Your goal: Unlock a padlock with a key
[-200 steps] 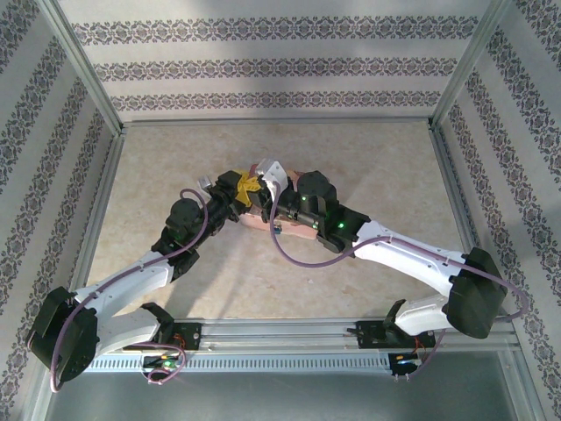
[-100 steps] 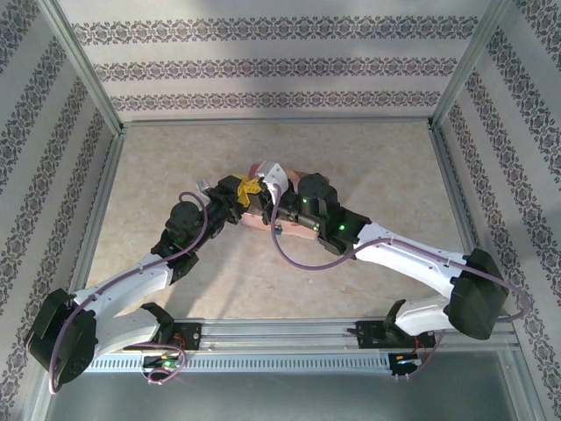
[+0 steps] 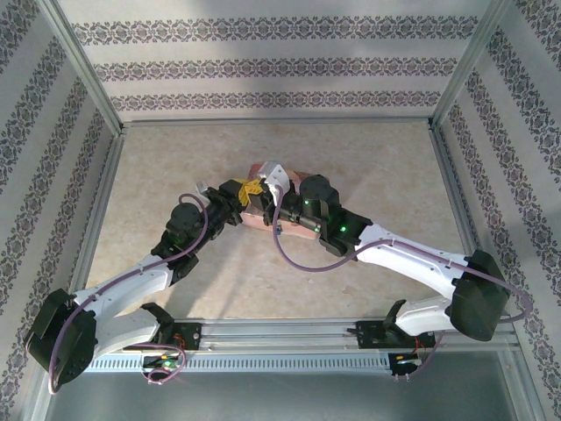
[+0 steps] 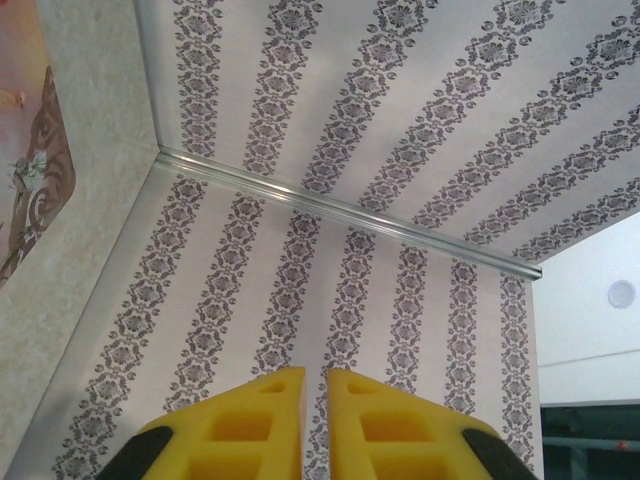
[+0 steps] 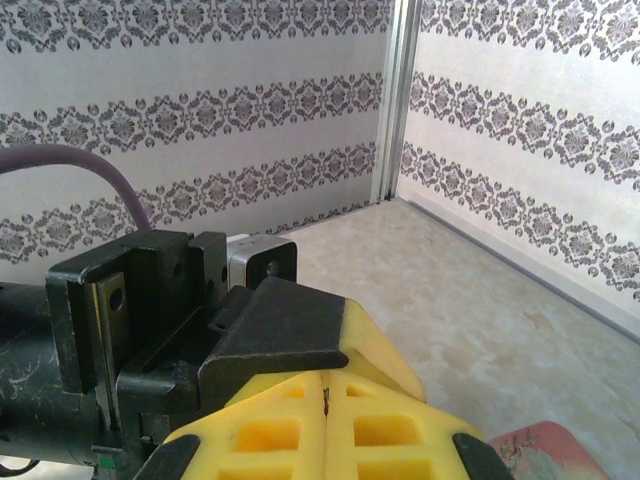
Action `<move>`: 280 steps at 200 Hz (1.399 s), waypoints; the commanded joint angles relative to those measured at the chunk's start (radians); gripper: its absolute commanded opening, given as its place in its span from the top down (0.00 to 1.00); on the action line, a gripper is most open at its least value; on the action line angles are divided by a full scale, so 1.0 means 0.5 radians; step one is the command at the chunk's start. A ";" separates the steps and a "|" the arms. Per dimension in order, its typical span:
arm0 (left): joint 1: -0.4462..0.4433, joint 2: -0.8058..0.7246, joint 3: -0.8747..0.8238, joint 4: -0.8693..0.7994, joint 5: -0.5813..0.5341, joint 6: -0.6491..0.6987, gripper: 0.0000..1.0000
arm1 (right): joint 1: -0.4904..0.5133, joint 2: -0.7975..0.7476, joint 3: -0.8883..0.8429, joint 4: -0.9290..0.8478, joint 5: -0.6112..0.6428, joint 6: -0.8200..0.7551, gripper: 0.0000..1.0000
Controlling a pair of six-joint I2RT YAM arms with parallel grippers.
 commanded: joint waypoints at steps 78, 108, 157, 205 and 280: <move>-0.039 -0.059 0.088 -0.161 0.020 0.409 1.00 | 0.019 -0.137 -0.079 0.054 0.033 0.061 0.96; -0.039 -0.140 0.245 -0.541 0.019 0.959 1.00 | -0.022 -0.254 -0.137 0.001 0.010 0.188 0.79; -0.032 -0.220 0.598 -1.132 0.198 2.089 1.00 | -0.242 -0.522 -0.243 -0.165 -0.174 0.596 0.61; -0.029 -0.187 0.851 -1.456 0.572 2.770 1.00 | -0.609 -0.612 -0.341 -0.117 -0.878 1.253 0.43; -0.022 -0.013 1.009 -1.312 0.993 2.911 1.00 | -0.509 -0.583 -0.471 0.179 -1.179 1.555 0.35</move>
